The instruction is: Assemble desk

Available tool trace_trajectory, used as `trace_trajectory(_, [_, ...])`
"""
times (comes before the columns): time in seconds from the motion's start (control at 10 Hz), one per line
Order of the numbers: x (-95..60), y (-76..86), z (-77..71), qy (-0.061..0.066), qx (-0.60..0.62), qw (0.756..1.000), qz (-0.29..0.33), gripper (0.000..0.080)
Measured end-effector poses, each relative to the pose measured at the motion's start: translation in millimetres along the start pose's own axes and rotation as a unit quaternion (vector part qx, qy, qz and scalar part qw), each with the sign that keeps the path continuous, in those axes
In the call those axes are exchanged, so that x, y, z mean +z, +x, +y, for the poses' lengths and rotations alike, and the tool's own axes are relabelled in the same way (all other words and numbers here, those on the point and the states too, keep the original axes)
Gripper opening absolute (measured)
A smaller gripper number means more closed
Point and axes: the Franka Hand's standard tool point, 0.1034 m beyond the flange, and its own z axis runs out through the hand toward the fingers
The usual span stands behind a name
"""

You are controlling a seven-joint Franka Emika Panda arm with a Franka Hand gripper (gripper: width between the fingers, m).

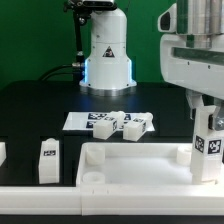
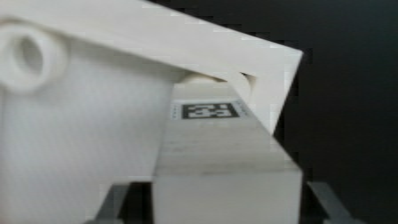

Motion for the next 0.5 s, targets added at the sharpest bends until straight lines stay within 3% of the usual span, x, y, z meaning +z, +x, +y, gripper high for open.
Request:
trace_trajectory(0.1, [0.4, -2.2, 1.4, 0.011, 0.082, 0.997, -0.005, 0.0285])
trace_trajectory(0.3, [0.4, -2.8, 2.2, 0.011, 0.048, 0.999, -0.004, 0.0285])
trace_trajectory(0.5, [-2.5, -6.2, 2.1, 0.001, -0.077, 0.997, -0.004, 0.055])
